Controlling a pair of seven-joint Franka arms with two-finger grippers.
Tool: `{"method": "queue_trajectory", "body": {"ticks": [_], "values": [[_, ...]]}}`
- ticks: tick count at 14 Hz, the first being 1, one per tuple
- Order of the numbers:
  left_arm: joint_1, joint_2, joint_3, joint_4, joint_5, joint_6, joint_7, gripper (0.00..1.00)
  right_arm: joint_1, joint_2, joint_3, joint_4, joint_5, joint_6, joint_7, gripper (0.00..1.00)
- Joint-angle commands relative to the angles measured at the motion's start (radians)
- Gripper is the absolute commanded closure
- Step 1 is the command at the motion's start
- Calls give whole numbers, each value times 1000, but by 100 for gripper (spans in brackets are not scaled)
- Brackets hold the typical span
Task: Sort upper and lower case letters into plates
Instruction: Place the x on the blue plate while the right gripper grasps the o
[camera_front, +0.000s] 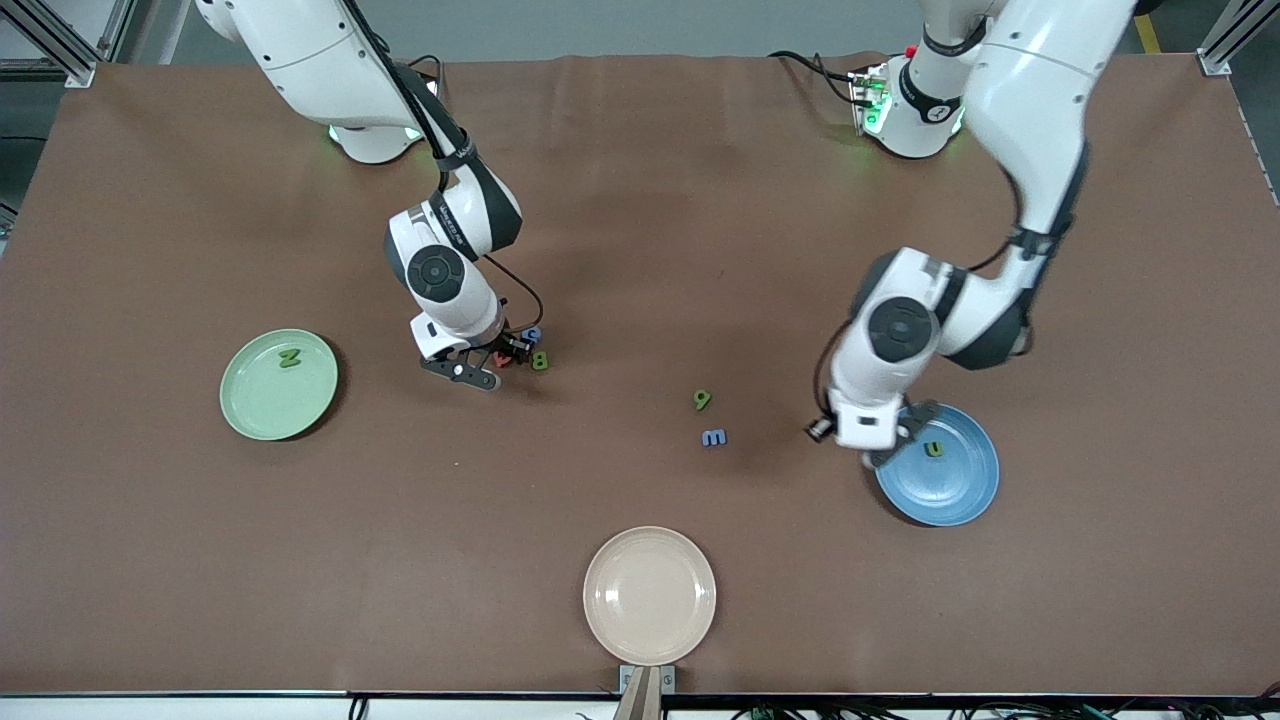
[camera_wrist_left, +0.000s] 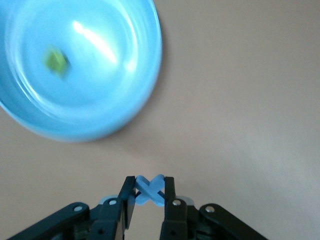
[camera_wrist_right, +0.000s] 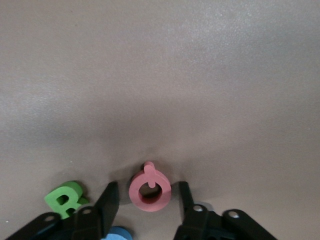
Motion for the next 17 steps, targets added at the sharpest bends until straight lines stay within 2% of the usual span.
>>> {"method": "queue_trajectory", "body": {"ticks": [1, 3, 6, 7, 8, 9, 10, 12, 13, 17], "values": [[73, 6, -8, 36, 15, -34, 151, 100, 11, 4, -10, -2, 0, -17, 13, 53], [119, 28, -9, 35, 17, -34, 214, 99, 13, 4, -10, -2, 0, -17, 13, 58], [167, 68, -8, 37, 19, -16, 224, 91, 13, 4, -10, 0, -1, -17, 13, 70], [176, 80, -8, 43, 19, -5, 224, 80, 13, 4, -10, 0, -1, -17, 13, 74], [175, 86, -8, 44, 17, -1, 224, 56, 11, 4, -10, 0, -1, -17, 13, 78], [170, 89, -8, 44, 14, 7, 215, 23, 8, 2, -10, 1, -1, -18, 13, 78], [166, 89, -8, 44, 12, 13, 205, 0, 4, -4, -10, 1, -1, -20, 13, 78], [161, 85, -17, 46, 8, 13, 202, 0, -9, -51, -19, 3, -1, -72, -8, 78], [156, 83, -20, 56, 5, 13, 193, 0, -42, -88, -22, 6, -13, -139, -39, 78], [72, 92, -29, 139, 0, -8, 84, 0, -195, -171, -27, 3, -15, -225, -315, 78]]}}
